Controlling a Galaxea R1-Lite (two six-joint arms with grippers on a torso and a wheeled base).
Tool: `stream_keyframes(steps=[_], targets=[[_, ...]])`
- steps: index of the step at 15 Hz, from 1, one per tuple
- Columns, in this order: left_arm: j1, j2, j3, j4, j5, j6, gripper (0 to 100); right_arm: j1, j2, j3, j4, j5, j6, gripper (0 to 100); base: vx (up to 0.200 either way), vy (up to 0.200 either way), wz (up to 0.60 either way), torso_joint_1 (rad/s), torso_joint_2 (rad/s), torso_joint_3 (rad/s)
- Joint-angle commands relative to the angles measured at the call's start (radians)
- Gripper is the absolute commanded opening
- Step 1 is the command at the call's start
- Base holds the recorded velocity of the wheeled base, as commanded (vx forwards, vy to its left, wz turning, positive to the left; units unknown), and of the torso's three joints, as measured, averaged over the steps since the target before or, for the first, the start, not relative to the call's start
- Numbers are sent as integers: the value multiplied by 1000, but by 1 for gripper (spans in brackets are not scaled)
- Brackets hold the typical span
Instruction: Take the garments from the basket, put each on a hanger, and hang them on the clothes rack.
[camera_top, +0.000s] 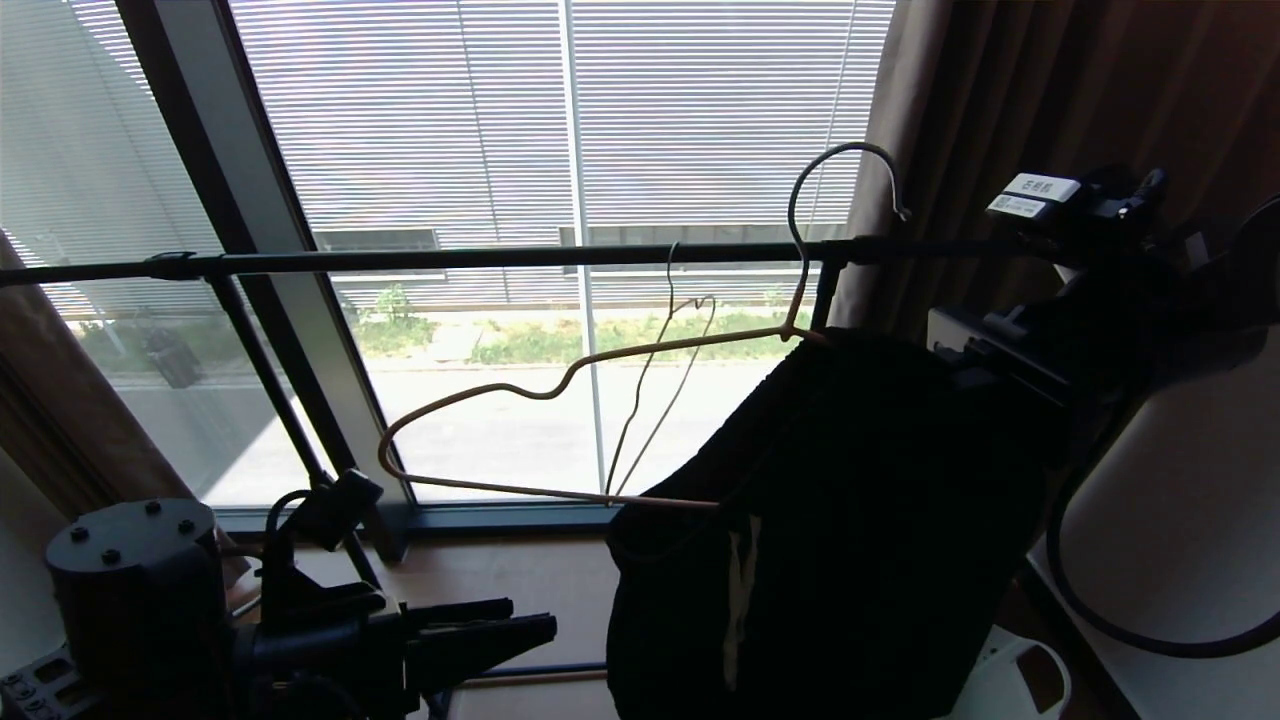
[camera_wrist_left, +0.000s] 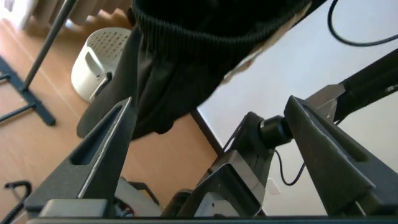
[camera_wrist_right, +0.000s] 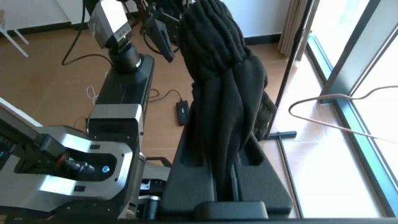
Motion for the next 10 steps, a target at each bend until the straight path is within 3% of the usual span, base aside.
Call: stream_keyframes(steps=[1, 4, 10], targets=[[-1, 164, -8, -112, -22, -37, 100, 1, -10, 20, -18, 11, -1, 0, 0, 0, 0, 0, 0, 0], [3, 248, -22, -230, -24, -86, 100, 1, -39, 37, -33, 43, -2, 0, 0, 0, 0, 0, 0, 0], [-20, 265, -48, -261, -25, -103, 100, 29, -91, 72, -35, 44, -7, 0, 0, 0, 0, 0, 0, 0]])
